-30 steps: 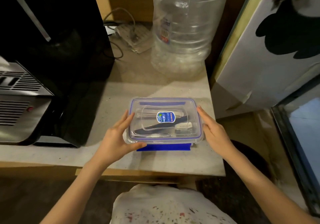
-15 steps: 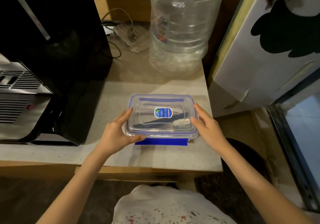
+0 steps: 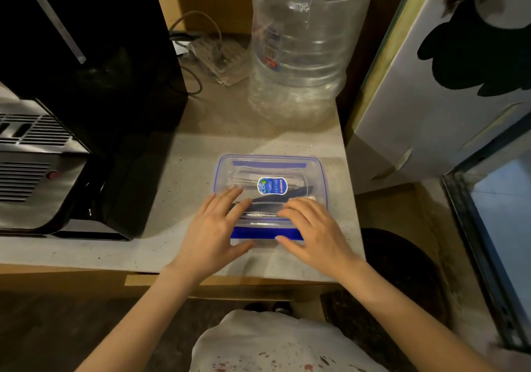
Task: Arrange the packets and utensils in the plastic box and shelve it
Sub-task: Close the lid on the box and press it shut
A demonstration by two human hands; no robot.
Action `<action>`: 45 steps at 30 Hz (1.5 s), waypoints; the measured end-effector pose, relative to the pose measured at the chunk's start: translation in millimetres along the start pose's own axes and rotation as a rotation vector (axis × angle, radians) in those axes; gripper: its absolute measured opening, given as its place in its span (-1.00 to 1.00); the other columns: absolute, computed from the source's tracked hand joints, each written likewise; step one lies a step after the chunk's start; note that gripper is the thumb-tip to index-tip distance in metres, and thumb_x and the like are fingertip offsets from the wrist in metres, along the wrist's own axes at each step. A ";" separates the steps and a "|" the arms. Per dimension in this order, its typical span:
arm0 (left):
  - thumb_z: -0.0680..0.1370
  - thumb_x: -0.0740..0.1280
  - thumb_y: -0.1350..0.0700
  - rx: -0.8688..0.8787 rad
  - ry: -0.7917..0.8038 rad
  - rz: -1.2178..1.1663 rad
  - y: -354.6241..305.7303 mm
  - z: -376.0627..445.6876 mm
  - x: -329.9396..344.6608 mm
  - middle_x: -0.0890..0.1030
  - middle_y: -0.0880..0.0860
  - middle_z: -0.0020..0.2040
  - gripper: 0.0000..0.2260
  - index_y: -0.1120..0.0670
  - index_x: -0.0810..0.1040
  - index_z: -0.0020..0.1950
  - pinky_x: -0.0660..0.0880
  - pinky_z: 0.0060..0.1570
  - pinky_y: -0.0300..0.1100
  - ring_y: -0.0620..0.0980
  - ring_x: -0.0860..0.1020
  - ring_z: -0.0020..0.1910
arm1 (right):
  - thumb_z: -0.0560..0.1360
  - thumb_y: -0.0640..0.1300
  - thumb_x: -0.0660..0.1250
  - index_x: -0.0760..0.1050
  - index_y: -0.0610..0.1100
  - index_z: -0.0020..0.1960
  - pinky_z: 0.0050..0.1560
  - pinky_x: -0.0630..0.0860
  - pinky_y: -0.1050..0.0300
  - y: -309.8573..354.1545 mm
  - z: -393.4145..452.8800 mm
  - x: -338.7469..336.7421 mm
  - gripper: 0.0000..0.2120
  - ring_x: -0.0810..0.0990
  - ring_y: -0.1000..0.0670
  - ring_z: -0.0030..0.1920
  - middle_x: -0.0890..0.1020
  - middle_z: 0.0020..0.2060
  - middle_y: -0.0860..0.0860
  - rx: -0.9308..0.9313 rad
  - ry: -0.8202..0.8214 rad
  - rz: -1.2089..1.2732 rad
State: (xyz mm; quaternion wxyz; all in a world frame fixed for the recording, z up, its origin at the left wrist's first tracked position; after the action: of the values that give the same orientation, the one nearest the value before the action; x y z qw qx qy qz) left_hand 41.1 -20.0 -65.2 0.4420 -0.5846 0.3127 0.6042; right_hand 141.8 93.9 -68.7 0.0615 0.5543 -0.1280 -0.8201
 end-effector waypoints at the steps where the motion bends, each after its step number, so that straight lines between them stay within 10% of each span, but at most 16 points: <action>1: 0.23 0.54 -0.12 -0.002 0.000 0.022 -1.3 -0.7 3.3 0.48 0.19 0.33 -0.26 0.09 0.38 0.31 0.27 0.27 0.11 0.19 0.45 0.31 | 0.38 0.10 0.39 0.37 -0.10 0.19 0.15 0.42 0.17 -0.7 0.0 2.6 -0.51 0.38 0.04 0.19 0.60 0.11 -0.08 -0.001 -0.003 -0.024; 11: 0.19 0.59 0.01 0.011 -0.050 0.054 1.7 -1.6 19.0 0.49 0.23 0.31 -0.23 0.12 0.33 0.31 0.26 0.28 0.14 0.22 0.43 0.30 | 0.21 -0.05 0.57 0.34 -0.14 0.22 0.14 0.50 0.10 -0.7 -5.5 11.8 -0.32 0.37 -0.02 0.20 0.55 0.16 -0.08 -0.082 0.000 -0.179; 24: 0.37 0.45 0.00 0.122 -0.101 -0.002 8.1 -2.3 5.5 0.55 0.20 0.26 -0.50 0.09 0.47 0.27 0.34 0.19 0.19 0.20 0.50 0.25 | 0.58 0.14 -0.01 0.37 -0.09 0.23 0.17 0.41 0.18 -6.9 -4.5 3.7 -0.59 0.40 0.04 0.22 0.60 0.13 -0.10 -0.026 -0.002 0.060; 35: 0.58 -0.11 -0.18 0.217 -0.030 0.052 9.4 8.7 -4.0 0.65 0.13 0.12 -0.46 0.05 0.57 0.16 0.30 0.20 0.14 0.10 0.61 0.12 | 0.59 0.11 -0.01 0.39 -0.08 0.20 0.15 0.46 0.18 -9.5 -2.6 4.7 -0.63 0.45 0.06 0.18 0.65 0.07 -0.08 -0.030 -0.015 0.097; 41: 0.38 0.37 -0.06 0.208 -0.031 0.017 10.2 11.4 -5.8 0.66 0.14 0.09 -0.62 0.07 0.59 0.14 0.50 0.08 0.06 0.10 0.63 0.08 | 0.55 0.12 0.10 0.51 -0.12 0.12 0.11 0.35 0.40 -14.8 4.3 0.0 -0.62 0.43 0.16 0.15 0.61 0.06 -0.04 0.034 0.050 0.234; 45: 0.41 0.29 -0.12 0.208 -0.015 0.001 11.5 11.1 -5.3 0.66 0.11 0.10 -0.60 0.05 0.58 0.15 0.55 0.05 -0.01 0.07 0.63 0.09 | 0.51 0.01 0.23 0.52 -0.17 0.14 0.14 0.38 0.31 -33.6 40.1 -10.8 -0.68 0.40 0.10 0.21 0.55 0.15 -0.08 0.099 0.051 0.241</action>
State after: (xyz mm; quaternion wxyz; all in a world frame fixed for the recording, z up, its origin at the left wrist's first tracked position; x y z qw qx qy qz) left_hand 25.6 -15.7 -60.2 0.5023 -0.5310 0.3706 0.5730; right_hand 110.2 134.5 -54.2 0.1356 0.5580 -0.2325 -0.7850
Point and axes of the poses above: each hand's wrist, its own z-axis towards the middle knuckle, its own x-axis out of the palm, y = z × x, the point moved 7 cm from there along z, towards the middle knuckle
